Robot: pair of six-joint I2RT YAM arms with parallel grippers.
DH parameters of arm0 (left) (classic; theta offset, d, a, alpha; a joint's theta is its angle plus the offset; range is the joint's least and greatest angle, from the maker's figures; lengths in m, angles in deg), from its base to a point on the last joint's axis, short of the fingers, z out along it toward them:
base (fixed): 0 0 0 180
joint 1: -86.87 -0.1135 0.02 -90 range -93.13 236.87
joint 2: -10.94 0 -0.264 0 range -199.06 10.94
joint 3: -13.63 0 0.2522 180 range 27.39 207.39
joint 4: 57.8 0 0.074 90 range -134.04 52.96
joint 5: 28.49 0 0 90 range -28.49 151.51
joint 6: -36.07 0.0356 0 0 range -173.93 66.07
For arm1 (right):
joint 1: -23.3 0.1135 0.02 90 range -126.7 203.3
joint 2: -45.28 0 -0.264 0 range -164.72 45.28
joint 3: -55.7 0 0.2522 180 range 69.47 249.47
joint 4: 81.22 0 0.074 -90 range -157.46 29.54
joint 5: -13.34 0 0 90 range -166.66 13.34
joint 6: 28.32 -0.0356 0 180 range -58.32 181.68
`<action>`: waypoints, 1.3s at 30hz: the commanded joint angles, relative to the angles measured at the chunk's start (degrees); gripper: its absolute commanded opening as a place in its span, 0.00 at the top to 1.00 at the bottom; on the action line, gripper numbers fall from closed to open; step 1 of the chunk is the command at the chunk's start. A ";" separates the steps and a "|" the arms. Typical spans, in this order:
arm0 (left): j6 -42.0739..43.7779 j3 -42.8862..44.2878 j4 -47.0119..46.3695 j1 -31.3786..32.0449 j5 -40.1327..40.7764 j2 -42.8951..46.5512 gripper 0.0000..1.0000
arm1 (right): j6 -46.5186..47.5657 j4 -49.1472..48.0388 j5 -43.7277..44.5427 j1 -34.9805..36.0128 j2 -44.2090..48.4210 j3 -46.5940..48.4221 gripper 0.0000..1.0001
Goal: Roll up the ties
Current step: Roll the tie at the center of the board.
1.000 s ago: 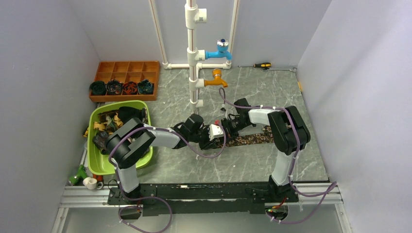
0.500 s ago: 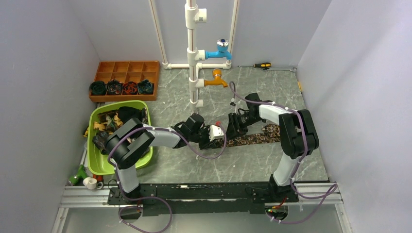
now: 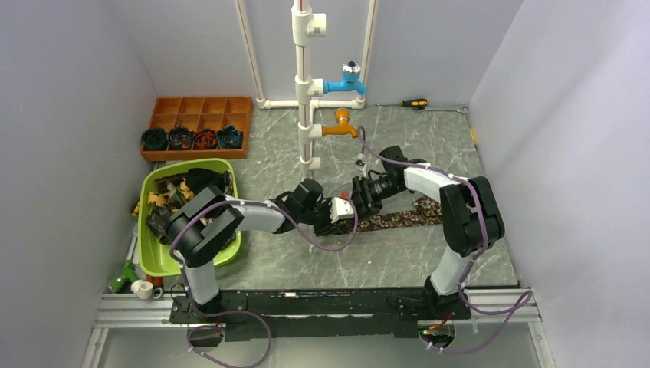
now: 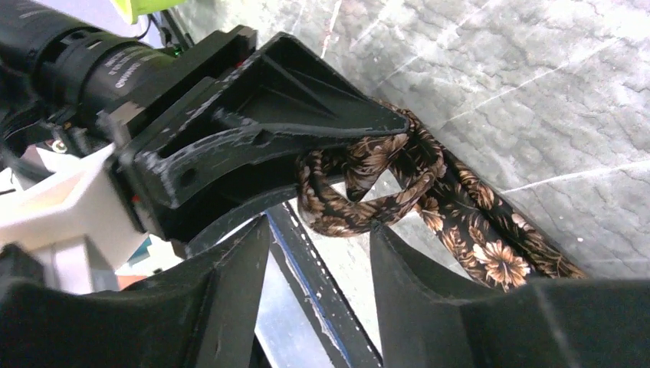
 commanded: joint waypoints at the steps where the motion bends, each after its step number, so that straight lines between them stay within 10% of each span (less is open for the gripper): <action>1: 0.25 -0.60 8.49 0.19 1.65 -1.55 0.64 | -1.33 -3.84 2.06 0.65 -3.40 -0.77 0.54; 8: -0.04 -2.11 6.33 -0.03 0.13 0.27 0.47 | 3.28 -3.00 10.29 0.47 -8.45 0.76 0.99; 13: -1.79 -6.58 -2.53 -0.96 -0.89 4.69 0.29 | 4.92 -2.86 14.00 0.41 -10.50 0.70 1.00; 30: -6.27 -3.97 -12.26 -0.70 -4.80 0.28 0.11 | 7.48 -4.06 13.78 0.51 -9.01 -1.78 1.00; 39: -0.83 -0.45 -10.25 1.80 -2.88 -3.65 0.43 | 7.46 -3.90 13.83 0.54 -9.45 -1.32 1.00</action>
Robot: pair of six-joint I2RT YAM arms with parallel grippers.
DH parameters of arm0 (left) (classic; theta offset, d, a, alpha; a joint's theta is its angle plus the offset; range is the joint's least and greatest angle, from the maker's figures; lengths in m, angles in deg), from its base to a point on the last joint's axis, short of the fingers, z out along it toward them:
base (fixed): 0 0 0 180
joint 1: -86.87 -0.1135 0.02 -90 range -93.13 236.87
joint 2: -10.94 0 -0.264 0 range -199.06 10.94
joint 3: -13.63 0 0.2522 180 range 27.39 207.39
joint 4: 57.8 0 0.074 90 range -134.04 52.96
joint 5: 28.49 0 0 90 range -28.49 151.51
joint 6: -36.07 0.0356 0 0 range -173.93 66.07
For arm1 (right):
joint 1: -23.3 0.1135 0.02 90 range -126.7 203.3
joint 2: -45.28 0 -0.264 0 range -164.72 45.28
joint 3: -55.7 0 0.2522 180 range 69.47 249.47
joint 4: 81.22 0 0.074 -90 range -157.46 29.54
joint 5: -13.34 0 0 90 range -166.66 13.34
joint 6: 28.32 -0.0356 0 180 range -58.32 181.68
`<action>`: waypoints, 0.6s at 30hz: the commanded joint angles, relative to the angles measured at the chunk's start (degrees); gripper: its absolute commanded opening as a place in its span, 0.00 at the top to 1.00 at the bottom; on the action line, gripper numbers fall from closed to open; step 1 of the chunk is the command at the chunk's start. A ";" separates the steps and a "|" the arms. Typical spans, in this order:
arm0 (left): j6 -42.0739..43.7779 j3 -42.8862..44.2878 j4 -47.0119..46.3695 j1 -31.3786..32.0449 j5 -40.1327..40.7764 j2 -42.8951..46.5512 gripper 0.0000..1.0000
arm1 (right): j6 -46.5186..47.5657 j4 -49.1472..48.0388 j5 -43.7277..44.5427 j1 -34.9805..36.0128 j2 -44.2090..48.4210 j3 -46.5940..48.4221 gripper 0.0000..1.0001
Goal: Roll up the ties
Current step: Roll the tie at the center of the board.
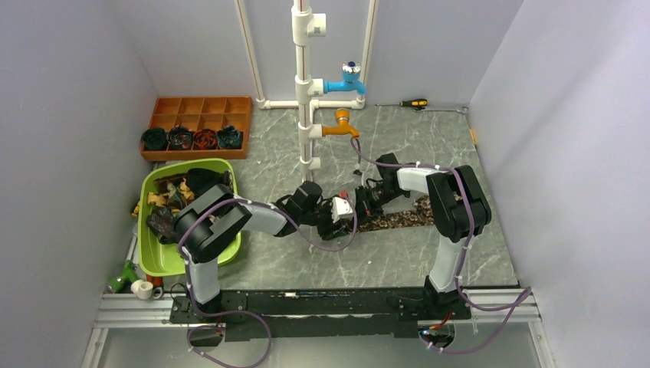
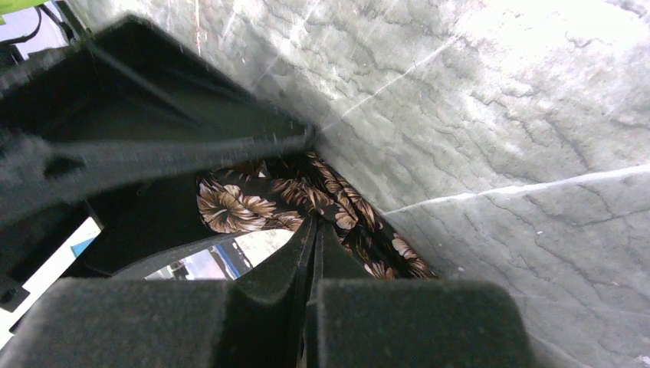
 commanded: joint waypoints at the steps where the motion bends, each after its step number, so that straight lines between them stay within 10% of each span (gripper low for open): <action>1: 4.97 1.32 0.87 1.92 -1.50 -0.90 0.48 | 3.09 -1.19 6.28 -0.02 -0.29 -0.83 1.00; 6: 11.07 0.91 7.69 2.21 -2.51 -0.64 0.78 | 3.15 -0.88 6.74 -0.05 -0.56 -0.47 1.00; 11: 8.36 -2.14 7.79 1.46 0.58 2.52 0.35 | 3.76 -0.48 7.45 -0.06 -1.29 -0.51 1.00; 18: 2.49 -10.94 -2.47 0.50 3.45 8.18 0.30 | 4.53 -0.48 8.81 -0.04 -1.66 -1.02 1.00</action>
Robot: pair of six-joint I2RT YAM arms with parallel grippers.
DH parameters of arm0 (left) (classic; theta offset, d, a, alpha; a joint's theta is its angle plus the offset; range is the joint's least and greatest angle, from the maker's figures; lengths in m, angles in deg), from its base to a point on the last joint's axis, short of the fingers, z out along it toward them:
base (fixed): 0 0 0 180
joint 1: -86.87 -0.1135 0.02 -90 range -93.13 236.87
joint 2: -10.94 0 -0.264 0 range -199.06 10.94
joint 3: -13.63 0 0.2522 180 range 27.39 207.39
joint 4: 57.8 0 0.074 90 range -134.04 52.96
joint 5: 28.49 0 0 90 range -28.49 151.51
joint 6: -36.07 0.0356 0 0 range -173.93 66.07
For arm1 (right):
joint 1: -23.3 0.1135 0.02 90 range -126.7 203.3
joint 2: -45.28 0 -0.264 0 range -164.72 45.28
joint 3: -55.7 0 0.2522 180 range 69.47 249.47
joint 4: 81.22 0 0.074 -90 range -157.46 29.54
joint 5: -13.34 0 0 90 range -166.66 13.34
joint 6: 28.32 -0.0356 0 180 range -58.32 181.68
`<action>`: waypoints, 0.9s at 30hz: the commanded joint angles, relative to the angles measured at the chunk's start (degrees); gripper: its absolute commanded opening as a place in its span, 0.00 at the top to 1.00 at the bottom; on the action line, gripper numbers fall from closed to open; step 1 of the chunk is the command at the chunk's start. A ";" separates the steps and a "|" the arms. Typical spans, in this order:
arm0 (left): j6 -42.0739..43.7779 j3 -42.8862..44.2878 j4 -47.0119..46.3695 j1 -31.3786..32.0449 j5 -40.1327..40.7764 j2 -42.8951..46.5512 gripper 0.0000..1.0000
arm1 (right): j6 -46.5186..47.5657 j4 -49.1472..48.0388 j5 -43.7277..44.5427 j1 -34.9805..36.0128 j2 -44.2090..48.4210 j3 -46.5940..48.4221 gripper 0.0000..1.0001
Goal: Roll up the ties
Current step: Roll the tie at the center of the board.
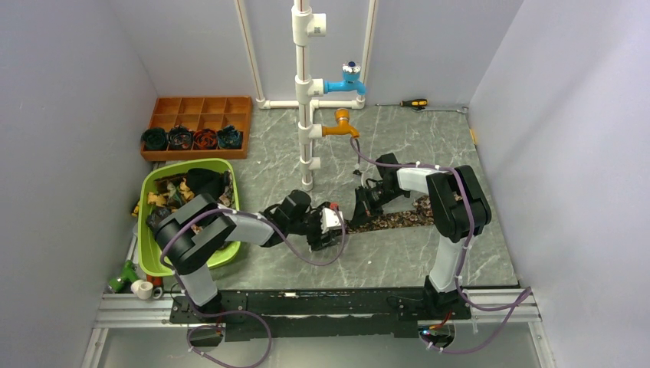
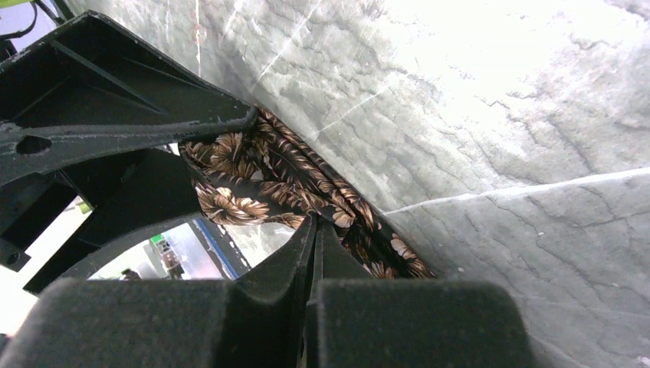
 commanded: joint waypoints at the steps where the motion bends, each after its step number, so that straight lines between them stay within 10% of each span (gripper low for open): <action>1: -3.66 -3.07 -2.73 -0.33 3.18 1.28 0.30 | 3.90 -0.67 8.69 -0.04 -1.66 -1.16 1.00; 20: -11.59 11.04 -4.69 1.24 -1.70 -5.15 0.50 | 3.84 -1.46 6.53 0.03 -1.43 -1.61 1.00; 27: -9.52 3.56 -3.46 -0.33 -0.31 1.92 0.32 | 4.63 -0.71 6.52 -0.14 -1.44 -1.57 1.00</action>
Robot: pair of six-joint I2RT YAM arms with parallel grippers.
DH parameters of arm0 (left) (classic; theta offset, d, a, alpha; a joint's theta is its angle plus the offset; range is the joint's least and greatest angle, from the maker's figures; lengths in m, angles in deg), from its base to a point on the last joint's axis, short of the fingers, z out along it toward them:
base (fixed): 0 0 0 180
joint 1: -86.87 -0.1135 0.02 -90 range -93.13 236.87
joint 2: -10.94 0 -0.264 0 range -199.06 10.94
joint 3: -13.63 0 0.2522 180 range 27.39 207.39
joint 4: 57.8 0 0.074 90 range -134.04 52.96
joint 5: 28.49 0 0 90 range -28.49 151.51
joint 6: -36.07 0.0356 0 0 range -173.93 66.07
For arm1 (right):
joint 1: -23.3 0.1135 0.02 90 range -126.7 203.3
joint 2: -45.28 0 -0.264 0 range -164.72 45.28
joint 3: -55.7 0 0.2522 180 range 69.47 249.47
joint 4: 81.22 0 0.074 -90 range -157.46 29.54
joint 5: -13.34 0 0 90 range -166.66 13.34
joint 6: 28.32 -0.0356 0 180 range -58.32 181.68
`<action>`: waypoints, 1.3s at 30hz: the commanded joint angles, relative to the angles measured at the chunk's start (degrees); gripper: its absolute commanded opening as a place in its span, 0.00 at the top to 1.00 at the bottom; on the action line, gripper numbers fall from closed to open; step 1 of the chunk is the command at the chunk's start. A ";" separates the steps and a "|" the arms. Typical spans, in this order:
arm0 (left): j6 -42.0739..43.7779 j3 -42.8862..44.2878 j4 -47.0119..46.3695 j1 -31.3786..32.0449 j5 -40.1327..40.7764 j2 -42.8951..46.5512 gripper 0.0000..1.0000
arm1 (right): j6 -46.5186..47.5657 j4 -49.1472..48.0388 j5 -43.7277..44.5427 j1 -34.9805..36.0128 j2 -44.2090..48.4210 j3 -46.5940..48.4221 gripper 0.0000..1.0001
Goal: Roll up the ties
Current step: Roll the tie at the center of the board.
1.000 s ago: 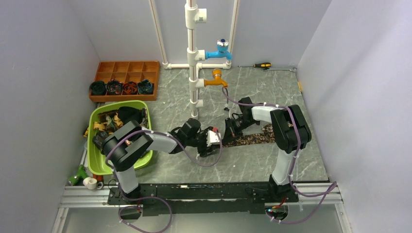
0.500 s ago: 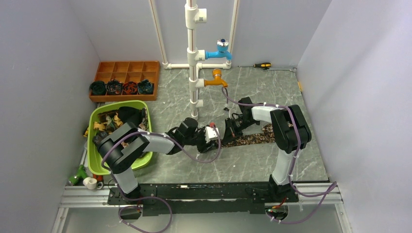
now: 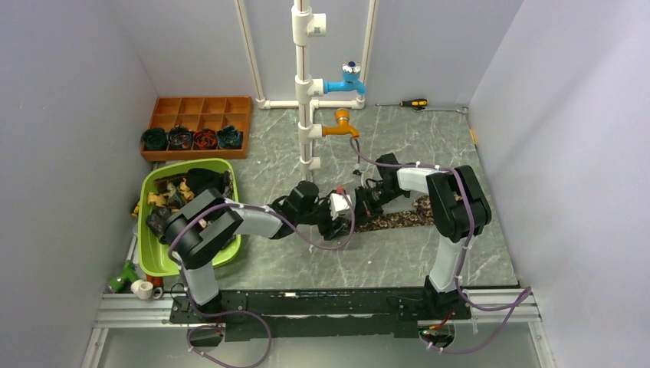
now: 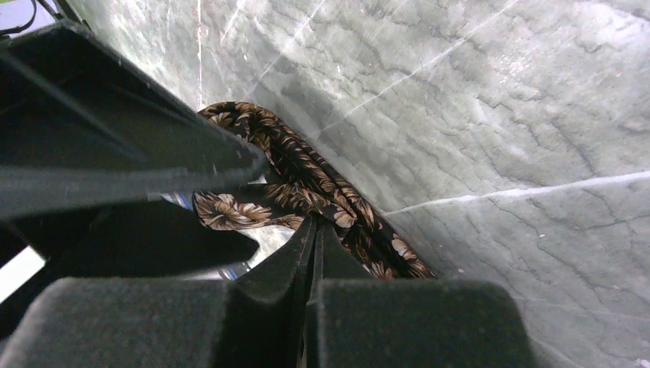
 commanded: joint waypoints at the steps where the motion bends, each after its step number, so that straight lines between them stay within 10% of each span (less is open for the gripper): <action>1: 2.23 -5.97 1.11 -0.81 -0.74 7.47 0.31 | 3.70 -0.84 6.67 -0.19 -1.42 -1.52 1.00; 10: 3.03 -7.70 0.56 -0.83 1.35 5.44 0.36 | 3.38 -1.45 6.61 -0.12 -1.49 -2.10 1.00; 19: 1.54 -1.81 -0.13 -0.29 -1.58 2.81 0.63 | 3.10 -1.44 6.22 -0.14 -1.81 -1.84 1.00; 39: 3.78 0.01 5.06 1.54 1.99 -6.30 0.60 | 1.42 -2.16 2.29 -0.29 -0.10 -1.99 1.00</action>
